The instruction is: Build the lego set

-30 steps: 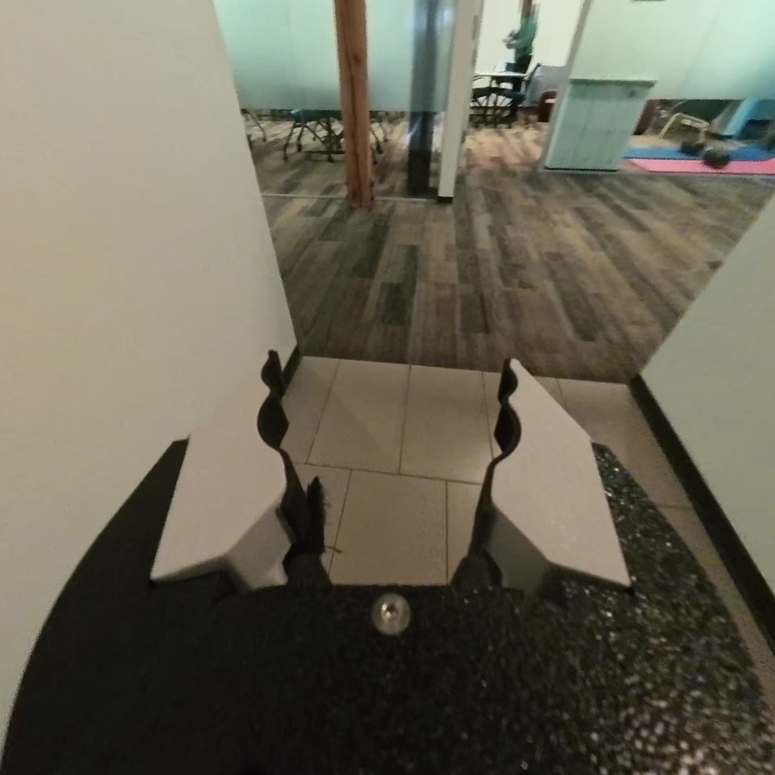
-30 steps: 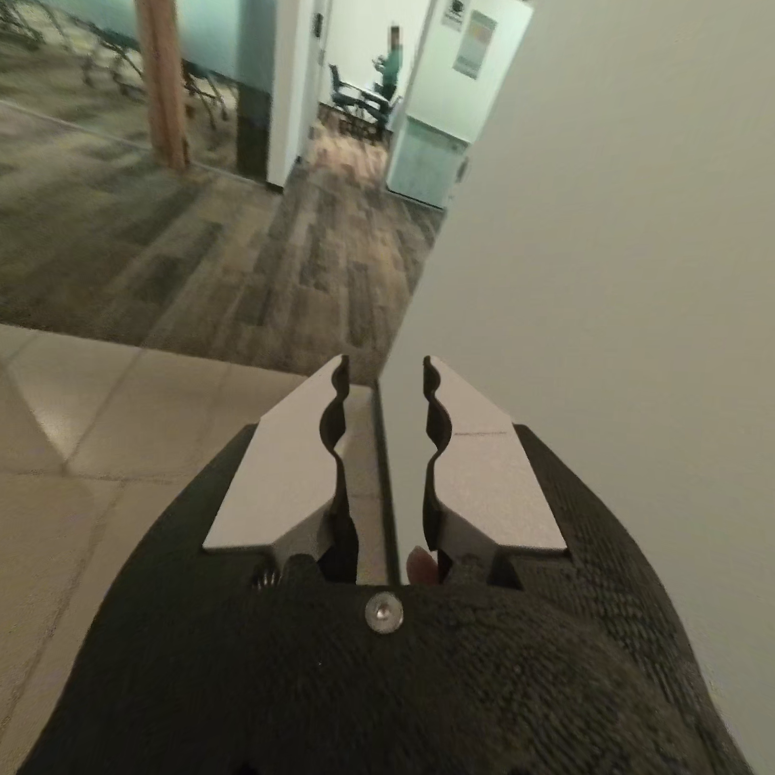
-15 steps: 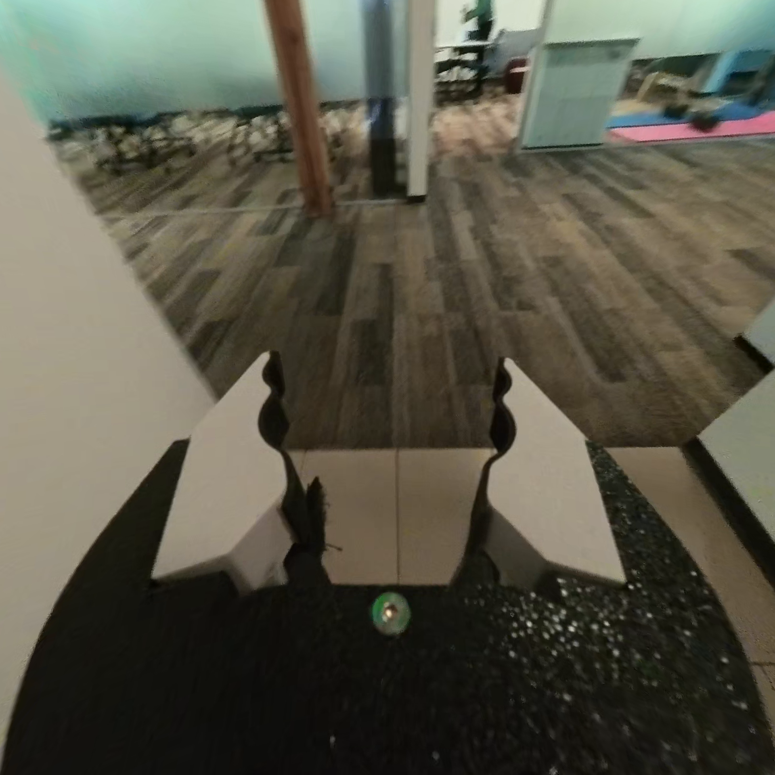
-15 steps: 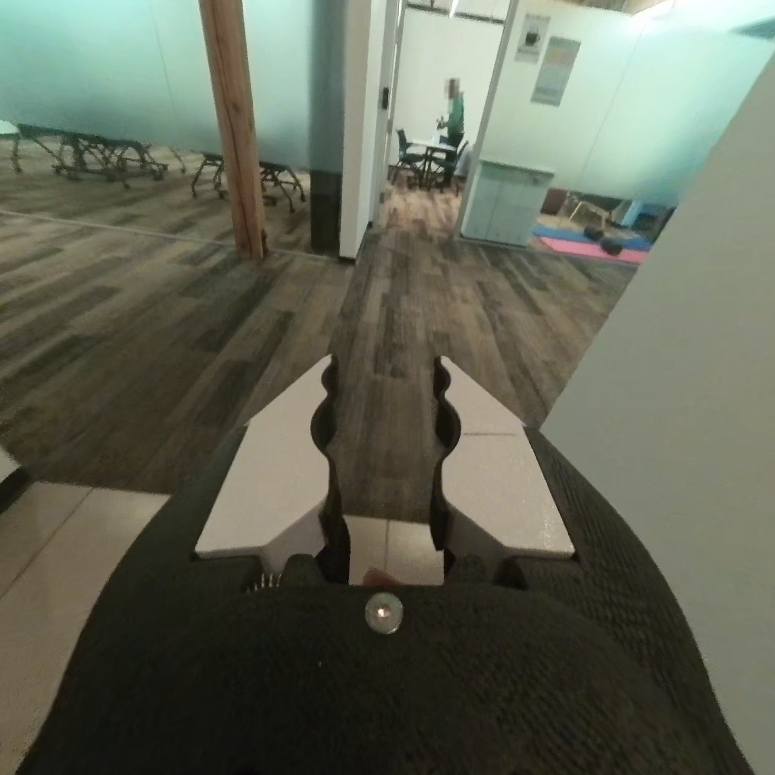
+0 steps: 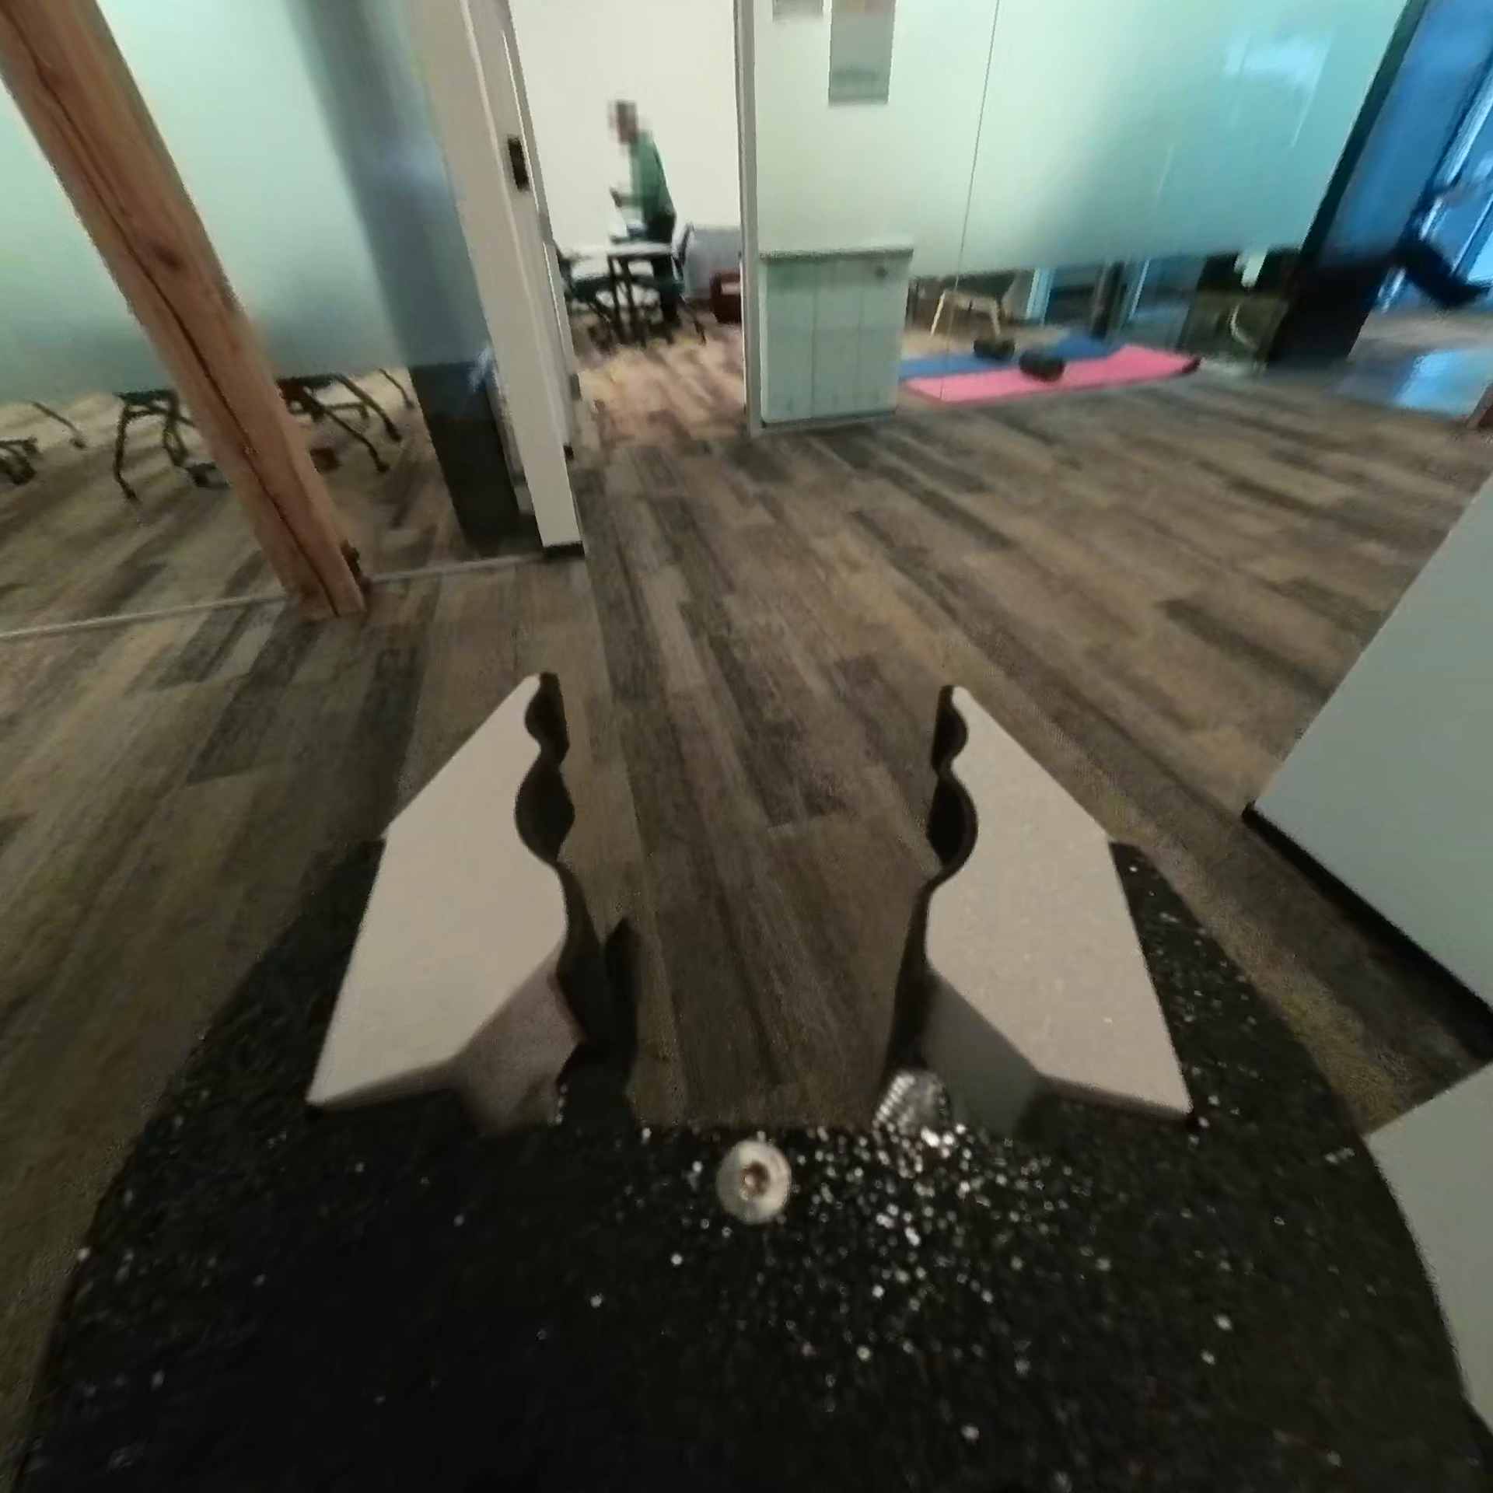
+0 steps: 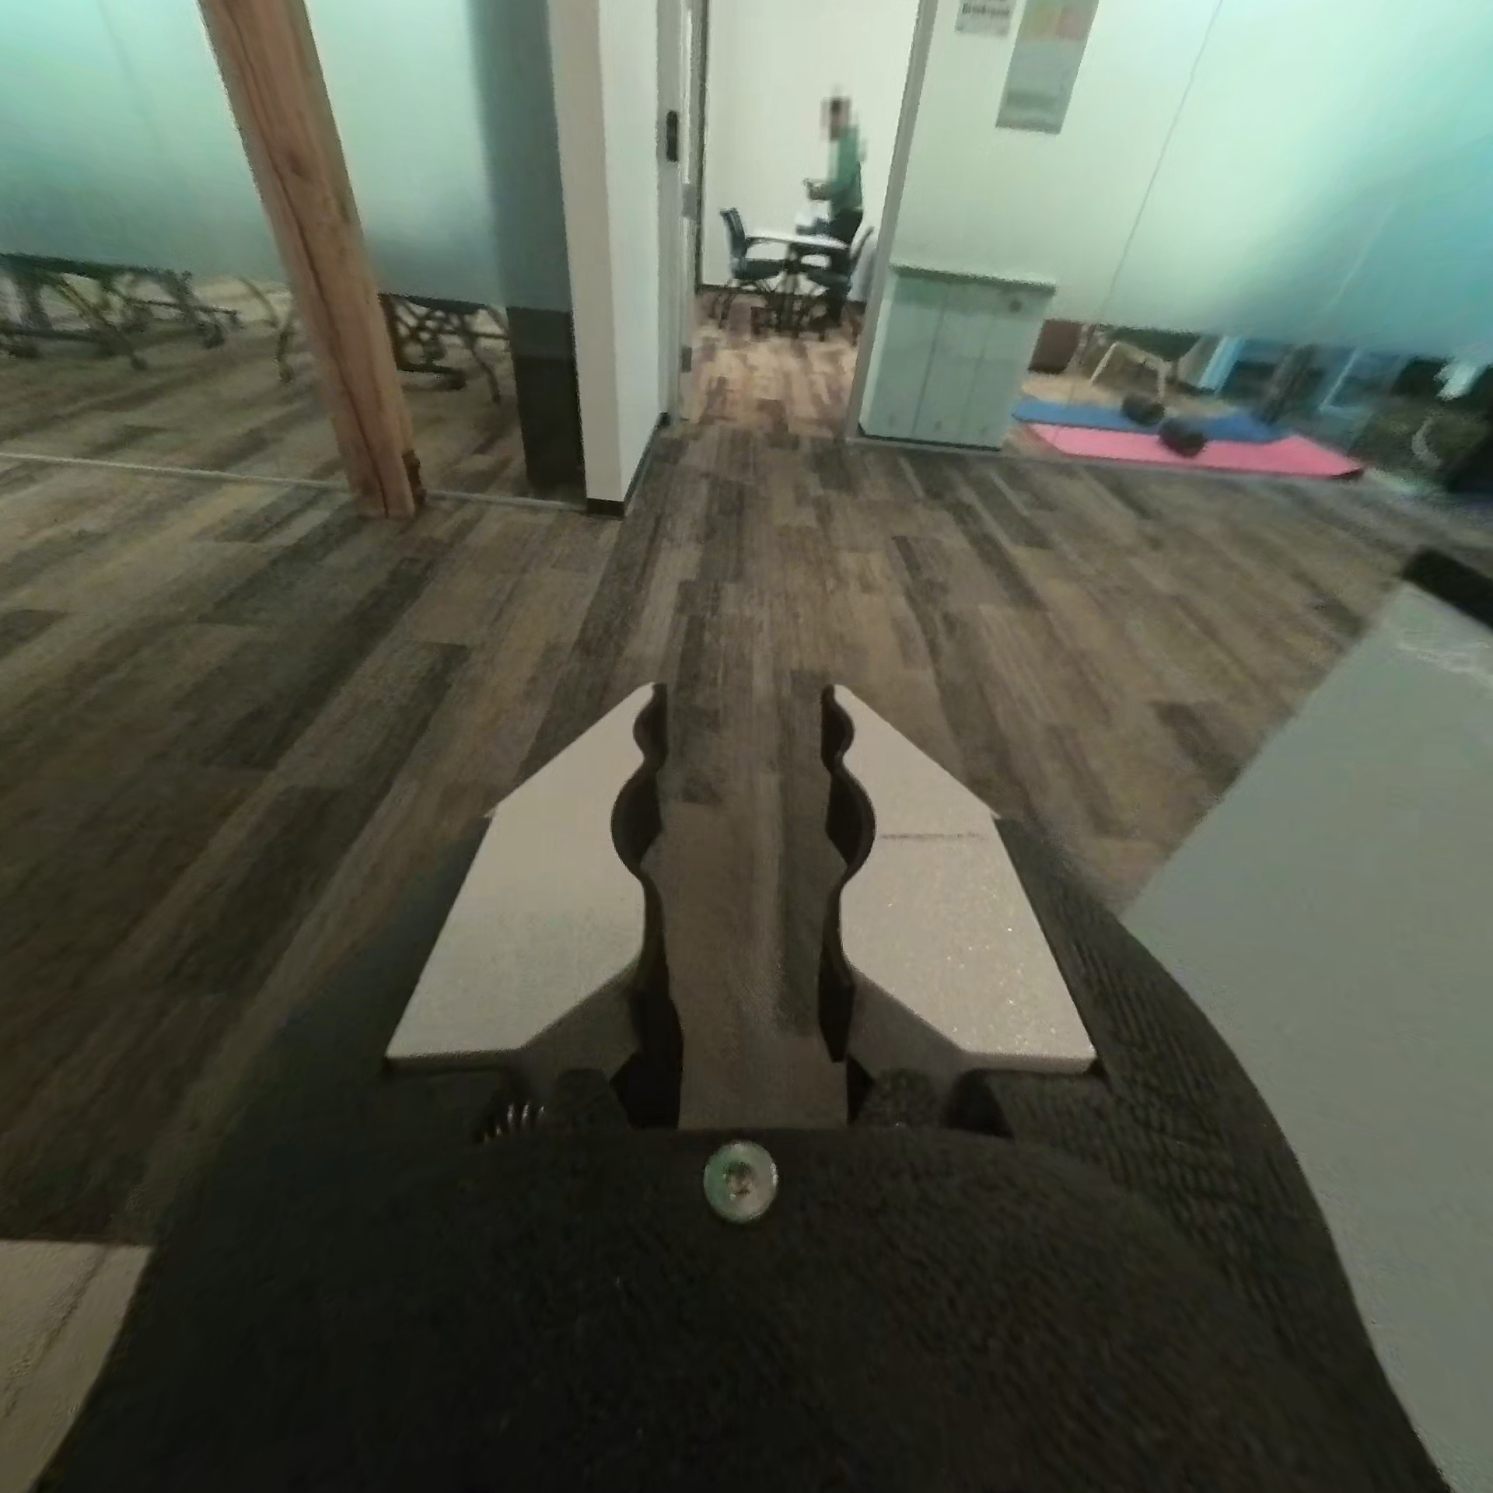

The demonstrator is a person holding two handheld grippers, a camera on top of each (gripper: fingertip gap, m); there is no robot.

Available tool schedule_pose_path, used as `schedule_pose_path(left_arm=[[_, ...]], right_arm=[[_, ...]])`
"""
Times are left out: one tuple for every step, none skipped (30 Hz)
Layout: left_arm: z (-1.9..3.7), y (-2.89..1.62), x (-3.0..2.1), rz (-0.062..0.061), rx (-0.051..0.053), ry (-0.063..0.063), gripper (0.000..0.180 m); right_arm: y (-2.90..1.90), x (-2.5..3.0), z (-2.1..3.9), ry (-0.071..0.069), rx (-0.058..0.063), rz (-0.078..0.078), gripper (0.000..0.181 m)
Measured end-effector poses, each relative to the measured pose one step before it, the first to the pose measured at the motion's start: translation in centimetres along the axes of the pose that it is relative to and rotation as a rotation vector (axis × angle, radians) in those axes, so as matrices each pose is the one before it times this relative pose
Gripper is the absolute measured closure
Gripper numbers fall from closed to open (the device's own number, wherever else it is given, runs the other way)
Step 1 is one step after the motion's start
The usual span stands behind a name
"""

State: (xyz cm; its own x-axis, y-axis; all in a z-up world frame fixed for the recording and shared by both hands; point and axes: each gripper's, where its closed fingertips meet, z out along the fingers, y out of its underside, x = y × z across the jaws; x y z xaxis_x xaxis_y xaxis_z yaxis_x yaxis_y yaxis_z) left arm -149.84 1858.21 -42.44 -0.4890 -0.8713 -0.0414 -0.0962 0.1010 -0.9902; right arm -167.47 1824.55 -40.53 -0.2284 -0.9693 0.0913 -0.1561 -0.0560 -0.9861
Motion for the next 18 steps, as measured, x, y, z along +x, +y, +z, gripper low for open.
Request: schedule_pose_path(left_arm=[[2.663,-0.598,0.543,0.0189,-0.0058,0.0104,0.091],[2.051,-0.538,0.025,0.0290,0.0134,0.0036,0.093],[2.583,-0.663,-0.138,0.0280,0.0087,-0.0126,0.095],[2.519,-0.382,-0.369,0.0111,-0.0047,-0.0218,0.095],[2.011,-0.002,-0.646,-0.0120,-0.0081,-0.0242,0.095],[2.361,-0.205,-0.339,-0.0235,-0.0028,-0.0237,0.095],[2.343,-0.060,-0.194,-0.0237,-0.0027,-0.0228,0.095],[2.004,0.285,-0.349,-0.0173,-0.0095,-0.0181,0.095],[2.541,0.274,0.034,-0.0092,-0.0154,-0.0151,0.097],[2.712,0.233,-0.001,-0.0078,-0.0172,-0.0189,0.099],[2.869,0.038,0.072,-0.0106,-0.0124,-0.0187,0.101],[2.162,-0.051,0.210,-0.0109,-0.0014,-0.0088,0.103],[3.294,-0.485,0.696,-0.0008,0.0061,0.0020,0.102],[3.522,-0.708,1.156,0.0315,0.0105,0.0171,0.102],[2.761,-0.767,1.103,0.0651,0.0170,0.0102,0.107],[3.524,-1.198,1.091,0.0853,0.0314,-0.0044,0.116],[3.726,-1.326,1.255,0.0841,0.0385,-0.0013,0.124],[4.229,-1.301,1.887,0.0544,0.0167,0.0313,0.127]], right_arm=[[-1.144,0.521,3.067,-0.0341,0.0014,0.0149,0.145],[-1.302,0.652,3.053,-0.0318,0.0153,-0.0011,0.146],[-1.111,0.983,3.043,-0.0161,0.0190,-0.0189,0.147],[-0.585,1.216,2.710,0.0060,0.0097,-0.0293,0.148],[-0.277,1.529,2.717,0.0221,-0.0026,-0.0265,0.149],[-0.163,1.555,2.847,0.0220,-0.0077,-0.0144,0.150],[-0.214,1.333,2.861,0.0085,-0.0004,-0.0028,0.151],[-0.355,1.303,2.839,0.0024,0.0115,0.0037,0.152],[-0.339,1.399,2.294,0.0083,0.0179,0.0035,0.154],[-0.139,1.588,2.638,0.0168,0.0158,0.0002,0.155],[0.111,1.752,2.792,0.0241,0.0085,-0.0010,0.157],[0.464,1.668,2.294,0.0268,0.0012,0.0008,0.158],[0.601,1.731,2.603,0.0249,-0.0035,0.0053,0.158],[0.733,1.674,2.771,0.0211,-0.0078,0.0085,0.158],[0.795,1.537,2.312,0.0198,-0.0130,0.0034,0.158],[0.621,1.694,2.740,0.0230,-0.0116,-0.0053,0.155],[0.380,1.777,2.924,0.0243,-0.0075,-0.0051,0.151],[0.126,1.679,2.418,0.0206,-0.0126,0.0031,0.150]])
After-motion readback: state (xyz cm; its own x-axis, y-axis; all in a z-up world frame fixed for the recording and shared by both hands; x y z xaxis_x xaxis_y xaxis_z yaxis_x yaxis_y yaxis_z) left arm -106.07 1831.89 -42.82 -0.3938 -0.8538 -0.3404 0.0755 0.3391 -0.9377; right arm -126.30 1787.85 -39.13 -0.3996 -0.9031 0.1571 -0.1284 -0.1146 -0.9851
